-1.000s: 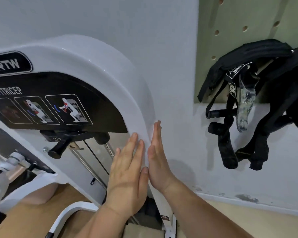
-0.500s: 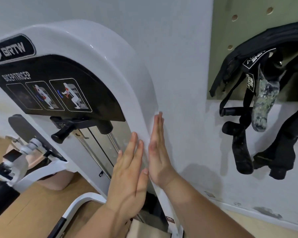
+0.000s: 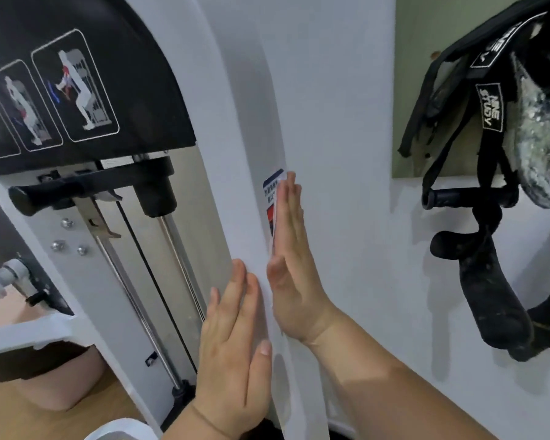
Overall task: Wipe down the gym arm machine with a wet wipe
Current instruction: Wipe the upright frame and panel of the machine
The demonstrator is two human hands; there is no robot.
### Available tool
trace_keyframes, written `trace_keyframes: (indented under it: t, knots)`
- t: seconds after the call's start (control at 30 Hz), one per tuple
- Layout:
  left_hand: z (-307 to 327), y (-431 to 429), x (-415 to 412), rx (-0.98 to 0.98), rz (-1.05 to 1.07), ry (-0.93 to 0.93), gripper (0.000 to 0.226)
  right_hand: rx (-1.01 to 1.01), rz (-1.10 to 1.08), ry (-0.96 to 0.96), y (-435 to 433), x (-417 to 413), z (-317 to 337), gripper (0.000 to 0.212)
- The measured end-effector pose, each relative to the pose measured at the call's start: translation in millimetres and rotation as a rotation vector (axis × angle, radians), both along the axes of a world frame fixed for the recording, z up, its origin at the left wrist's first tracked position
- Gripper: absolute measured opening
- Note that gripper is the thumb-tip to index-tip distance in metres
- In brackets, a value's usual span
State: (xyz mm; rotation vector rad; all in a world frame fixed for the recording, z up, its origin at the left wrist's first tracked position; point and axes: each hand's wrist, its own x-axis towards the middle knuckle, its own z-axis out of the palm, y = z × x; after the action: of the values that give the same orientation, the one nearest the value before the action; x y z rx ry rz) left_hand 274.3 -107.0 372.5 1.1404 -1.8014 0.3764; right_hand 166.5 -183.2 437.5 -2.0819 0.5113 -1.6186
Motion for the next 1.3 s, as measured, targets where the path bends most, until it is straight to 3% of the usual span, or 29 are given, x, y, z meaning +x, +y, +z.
trace_keyframes:
  t: [0.2, 0.47, 0.6, 0.73, 0.9, 1.03, 1.17, 1.3]
  knots:
    - [-13, -24, 2, -0.165, 0.010, -0.051, 0.072, 0.033, -0.050, 0.075, -3, -7, -111, 0.093]
    - [-7, -16, 11, -0.155, 0.010, -0.026, 0.070, -0.175, -0.052, 0.001, -15, -1, -25, 0.093]
    - [-1, -8, 16, -0.090, 0.004, 0.030, 0.071, -0.279, -0.049, 0.089, -7, -5, -107, 0.095]
    - [1, -5, 11, -0.044, 0.047, 0.039, 0.073, -0.155, -0.049, 0.156, -13, -12, -167, 0.093]
    - [3, 3, 3, -0.026, 0.116, 0.055, 0.073, 0.078, 0.001, 0.013, -29, -6, -61, 0.110]
    - [10, 10, 4, 0.019, 0.118, 0.057, 0.073, -0.132, -0.013, 0.008, -11, -1, -20, 0.107]
    - [13, 14, 6, 0.064, 0.151, 0.008, 0.076, -0.264, -0.066, 0.088, -7, -4, -97, 0.095]
    - [13, 13, 4, 0.081, 0.183, -0.001, 0.078, -0.084, -0.056, 0.129, -23, -11, -161, 0.097]
